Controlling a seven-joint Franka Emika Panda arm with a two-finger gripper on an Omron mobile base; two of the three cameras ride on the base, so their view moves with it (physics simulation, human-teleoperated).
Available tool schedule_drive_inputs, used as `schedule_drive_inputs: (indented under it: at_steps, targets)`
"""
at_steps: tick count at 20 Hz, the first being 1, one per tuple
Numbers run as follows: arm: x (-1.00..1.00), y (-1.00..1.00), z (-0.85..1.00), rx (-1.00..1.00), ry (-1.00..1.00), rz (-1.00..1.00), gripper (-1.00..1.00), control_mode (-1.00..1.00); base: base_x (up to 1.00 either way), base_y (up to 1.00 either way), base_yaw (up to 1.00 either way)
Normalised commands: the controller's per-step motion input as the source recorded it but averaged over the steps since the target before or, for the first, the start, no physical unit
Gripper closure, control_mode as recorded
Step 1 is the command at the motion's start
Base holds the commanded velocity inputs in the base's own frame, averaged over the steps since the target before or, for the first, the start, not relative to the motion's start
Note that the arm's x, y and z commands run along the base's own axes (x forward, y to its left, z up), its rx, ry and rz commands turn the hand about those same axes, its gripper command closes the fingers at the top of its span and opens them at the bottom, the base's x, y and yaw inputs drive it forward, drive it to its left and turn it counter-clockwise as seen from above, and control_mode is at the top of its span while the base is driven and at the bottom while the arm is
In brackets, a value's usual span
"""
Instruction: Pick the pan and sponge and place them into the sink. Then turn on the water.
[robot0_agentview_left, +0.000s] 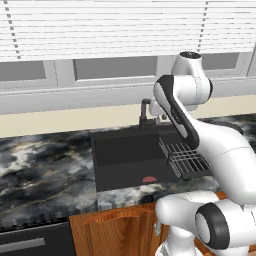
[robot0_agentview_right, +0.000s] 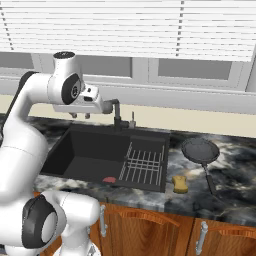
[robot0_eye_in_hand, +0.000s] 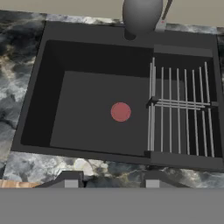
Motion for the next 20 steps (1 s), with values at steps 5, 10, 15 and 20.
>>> schedule_drive_inputs:
  at_steps: [5,10,15,20]
  targets:
    - [-0.06,-0.1,0.0,0.01,0.0,0.0,-1.0,-1.0,0.0,0.0,0.0]
    - [-0.15,-0.14,-0.01,0.01,0.0,0.0,-1.0,-1.0,0.0,0.0,0.0]
    - [-0.1,-0.14,-0.02,0.0,0.0,0.0,-1.0,-1.0,0.0,0.0,0.0]
    - [-0.04,-0.18,-0.03,0.01,0.0,0.0,-1.0,-1.0,0.0,0.0,0.0]
